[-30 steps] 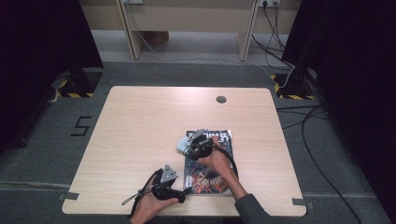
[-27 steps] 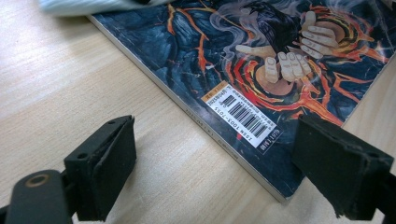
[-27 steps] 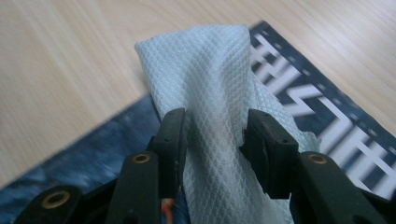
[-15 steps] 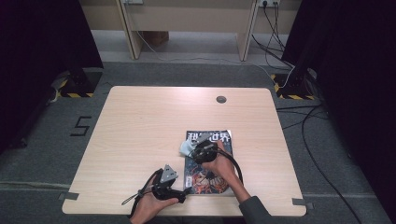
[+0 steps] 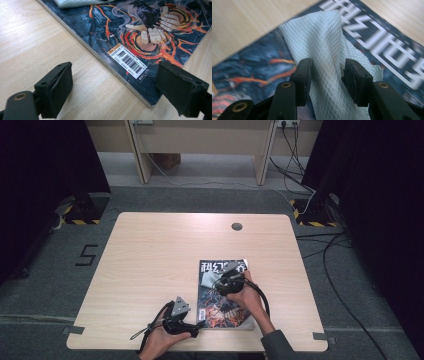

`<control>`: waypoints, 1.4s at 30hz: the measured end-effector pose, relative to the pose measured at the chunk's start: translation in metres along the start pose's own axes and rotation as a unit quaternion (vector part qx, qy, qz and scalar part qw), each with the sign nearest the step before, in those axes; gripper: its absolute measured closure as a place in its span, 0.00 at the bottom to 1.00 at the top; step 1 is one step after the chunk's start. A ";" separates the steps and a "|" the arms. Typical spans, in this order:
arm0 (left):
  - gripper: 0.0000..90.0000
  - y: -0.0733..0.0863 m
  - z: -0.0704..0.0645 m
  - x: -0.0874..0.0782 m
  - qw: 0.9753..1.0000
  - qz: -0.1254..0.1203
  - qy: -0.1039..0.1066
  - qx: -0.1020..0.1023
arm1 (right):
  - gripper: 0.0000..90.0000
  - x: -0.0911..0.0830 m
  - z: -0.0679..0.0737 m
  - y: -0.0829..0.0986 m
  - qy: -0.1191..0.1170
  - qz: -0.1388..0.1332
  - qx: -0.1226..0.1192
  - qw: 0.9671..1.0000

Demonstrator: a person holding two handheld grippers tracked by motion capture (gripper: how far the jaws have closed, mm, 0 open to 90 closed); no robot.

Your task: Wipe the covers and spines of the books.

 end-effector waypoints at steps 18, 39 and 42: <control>0.14 0.000 0.000 0.000 1.000 0.000 -0.004 -0.002 | 0.65 -0.018 -0.034 0.042 0.031 0.013 0.056 0.998; 0.06 -0.011 0.007 0.008 1.000 0.008 -0.019 -0.014 | 0.67 -0.010 0.017 0.017 -0.003 0.007 -0.011 1.000; 0.06 -0.012 0.007 0.008 1.000 0.009 -0.019 -0.013 | 0.67 -0.008 0.031 0.013 -0.021 0.003 -0.028 0.999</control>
Point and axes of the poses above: each handheld gripper's, and its own axes: x roughly forward along the jaws, y roughly out of its underside, z roughly to its left, the point moved 1 cm from there along x, roughly forward along the jaws, and after that the axes turned 14 degrees about z, right-handed, at the moved point
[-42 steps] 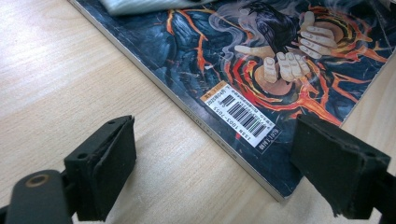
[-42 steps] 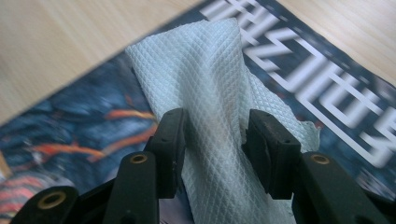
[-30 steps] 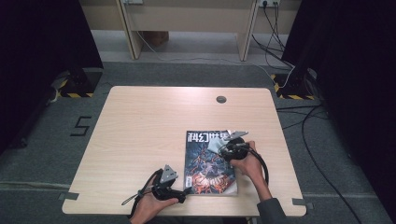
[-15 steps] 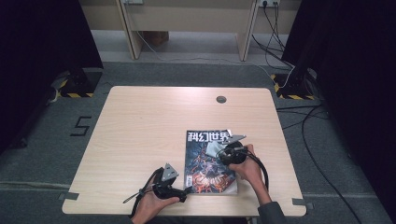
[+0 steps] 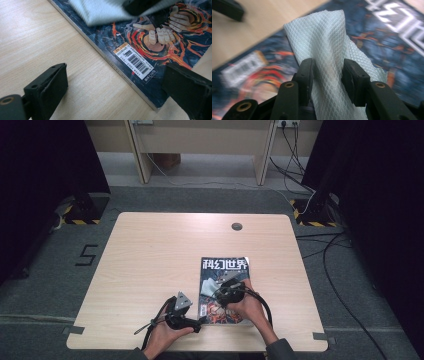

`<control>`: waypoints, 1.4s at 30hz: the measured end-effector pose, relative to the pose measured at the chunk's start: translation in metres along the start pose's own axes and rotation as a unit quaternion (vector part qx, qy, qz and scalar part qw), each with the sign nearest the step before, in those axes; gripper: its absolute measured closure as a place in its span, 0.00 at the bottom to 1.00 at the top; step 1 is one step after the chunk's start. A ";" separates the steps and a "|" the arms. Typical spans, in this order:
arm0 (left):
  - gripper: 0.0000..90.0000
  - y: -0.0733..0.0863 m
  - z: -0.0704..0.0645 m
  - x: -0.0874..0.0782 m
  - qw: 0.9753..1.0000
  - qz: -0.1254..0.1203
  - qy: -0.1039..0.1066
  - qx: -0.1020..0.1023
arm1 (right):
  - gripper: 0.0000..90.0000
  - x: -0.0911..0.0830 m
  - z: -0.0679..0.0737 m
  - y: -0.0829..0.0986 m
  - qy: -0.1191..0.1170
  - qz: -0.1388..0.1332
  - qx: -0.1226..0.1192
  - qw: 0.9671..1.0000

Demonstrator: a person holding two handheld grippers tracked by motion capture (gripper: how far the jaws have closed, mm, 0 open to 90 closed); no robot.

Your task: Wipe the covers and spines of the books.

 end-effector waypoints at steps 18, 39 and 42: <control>0.08 0.000 0.001 0.000 1.000 -0.004 0.008 0.004 | 0.65 -0.010 -0.028 0.025 0.014 0.009 0.050 0.999; 0.17 0.005 -0.001 -0.007 1.000 0.002 0.019 0.006 | 0.64 -0.007 0.002 0.006 0.040 0.026 -0.009 0.999; 0.17 0.010 0.002 -0.016 1.000 0.007 0.020 0.011 | 0.63 -0.007 -0.002 0.007 0.034 0.023 -0.002 0.999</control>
Point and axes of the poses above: each handheld gripper's, and its own axes: x roughly forward along the jaws, y roughly out of its underside, z roughly to its left, the point moved 1 cm from there along x, roughly forward along the jaws, and after that the axes turned 14 degrees about z, right-handed, at the moved point
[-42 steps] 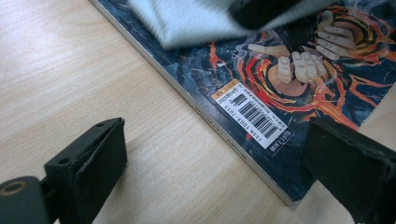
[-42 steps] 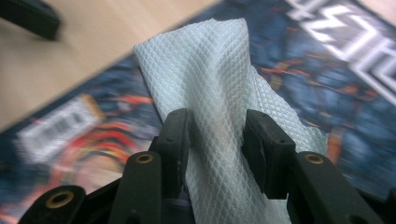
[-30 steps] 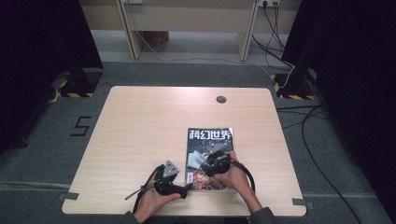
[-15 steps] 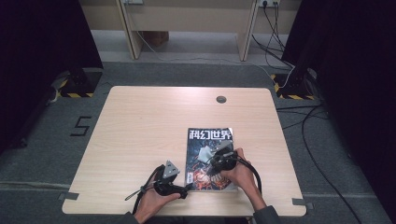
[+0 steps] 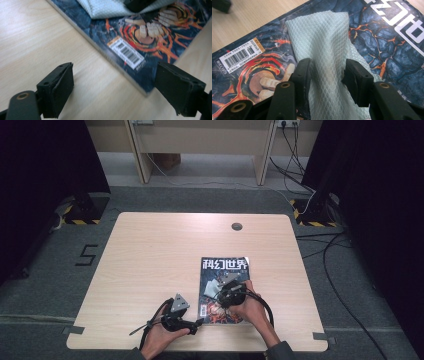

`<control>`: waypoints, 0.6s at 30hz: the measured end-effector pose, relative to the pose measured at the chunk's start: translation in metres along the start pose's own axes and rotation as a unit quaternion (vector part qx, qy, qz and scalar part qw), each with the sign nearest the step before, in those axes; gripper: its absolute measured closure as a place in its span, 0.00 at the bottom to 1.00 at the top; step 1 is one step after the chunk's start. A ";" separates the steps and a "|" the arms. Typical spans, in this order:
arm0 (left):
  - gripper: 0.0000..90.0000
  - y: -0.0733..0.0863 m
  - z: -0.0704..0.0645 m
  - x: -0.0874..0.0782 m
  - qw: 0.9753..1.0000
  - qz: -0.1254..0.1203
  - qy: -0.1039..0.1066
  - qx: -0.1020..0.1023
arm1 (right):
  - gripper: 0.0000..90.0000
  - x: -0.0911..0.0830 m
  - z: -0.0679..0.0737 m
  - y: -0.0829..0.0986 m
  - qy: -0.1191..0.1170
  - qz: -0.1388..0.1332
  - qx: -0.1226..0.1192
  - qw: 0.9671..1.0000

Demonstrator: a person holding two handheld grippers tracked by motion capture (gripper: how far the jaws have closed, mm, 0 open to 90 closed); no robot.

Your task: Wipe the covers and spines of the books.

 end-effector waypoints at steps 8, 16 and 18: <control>0.17 0.013 -0.005 -0.013 0.999 0.018 0.015 0.027 | 0.66 -0.002 0.015 -0.003 0.005 0.004 -0.019 1.000; 0.17 0.023 0.001 -0.025 1.000 0.011 0.020 0.015 | 0.66 -0.003 0.042 -0.004 -0.026 -0.005 -0.042 0.999; 0.17 0.022 0.002 -0.025 1.000 0.014 0.018 0.014 | 0.66 -0.005 0.047 -0.002 -0.025 -0.006 -0.048 0.999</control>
Point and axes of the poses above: each handheld gripper's, and its own axes: x roughly forward along the jaws, y roughly out of its underside, z roughly to its left, the point moved 1 cm from there along x, roughly forward along the jaws, and after that the axes turned 14 degrees about z, right-handed, at the moved point
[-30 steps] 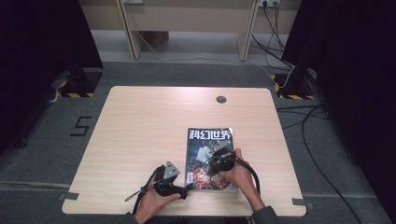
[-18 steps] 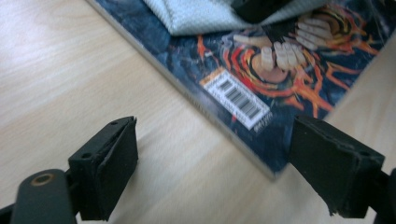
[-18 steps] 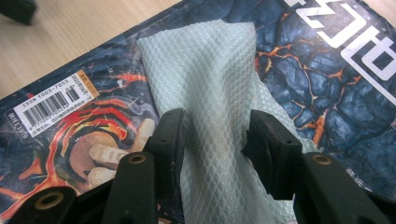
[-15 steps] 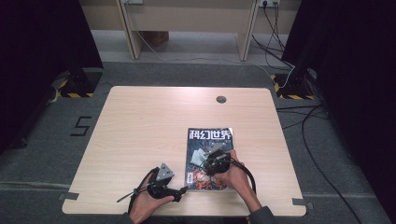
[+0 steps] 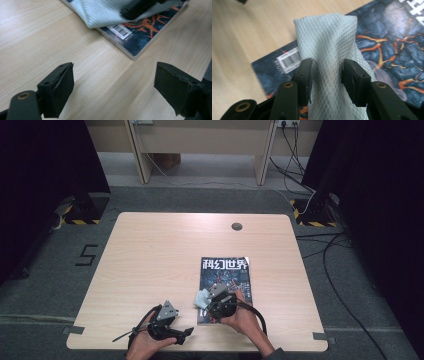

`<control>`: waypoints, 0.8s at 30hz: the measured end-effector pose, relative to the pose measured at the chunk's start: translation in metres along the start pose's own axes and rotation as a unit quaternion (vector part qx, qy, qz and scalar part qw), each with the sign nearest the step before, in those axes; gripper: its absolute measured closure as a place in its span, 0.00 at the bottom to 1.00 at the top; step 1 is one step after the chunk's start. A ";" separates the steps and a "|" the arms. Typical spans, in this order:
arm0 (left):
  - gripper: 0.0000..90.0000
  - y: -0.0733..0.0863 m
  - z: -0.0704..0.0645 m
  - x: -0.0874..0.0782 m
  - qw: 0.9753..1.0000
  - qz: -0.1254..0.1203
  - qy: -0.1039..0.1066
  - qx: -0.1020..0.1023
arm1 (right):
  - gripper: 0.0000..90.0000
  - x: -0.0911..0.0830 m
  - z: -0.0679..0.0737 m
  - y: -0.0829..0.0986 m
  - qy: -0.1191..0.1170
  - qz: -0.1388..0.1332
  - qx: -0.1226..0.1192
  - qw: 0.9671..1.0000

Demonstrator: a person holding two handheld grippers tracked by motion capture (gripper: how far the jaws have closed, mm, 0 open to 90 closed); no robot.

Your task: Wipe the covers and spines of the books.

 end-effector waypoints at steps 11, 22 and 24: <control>0.18 -0.002 0.011 -0.004 1.000 -0.008 -0.019 -0.007 | 0.69 -0.002 -0.002 0.005 0.009 0.001 0.001 1.000; 0.18 -0.001 0.034 -0.012 0.997 -0.024 -0.053 -0.040 | 0.69 -0.003 0.023 0.004 -0.019 -0.007 -0.029 0.999; 0.18 -0.002 0.037 -0.012 0.997 -0.026 -0.055 -0.046 | 0.69 -0.004 0.027 0.004 -0.019 -0.008 -0.032 0.999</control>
Point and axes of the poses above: each handheld gripper's, and its own axes: x roughly forward along the jaws, y roughly out of its underside, z roughly to its left, the point moved 1 cm from there along x, roughly forward along the jaws, and after that the axes turned 14 degrees about z, right-handed, at the moved point
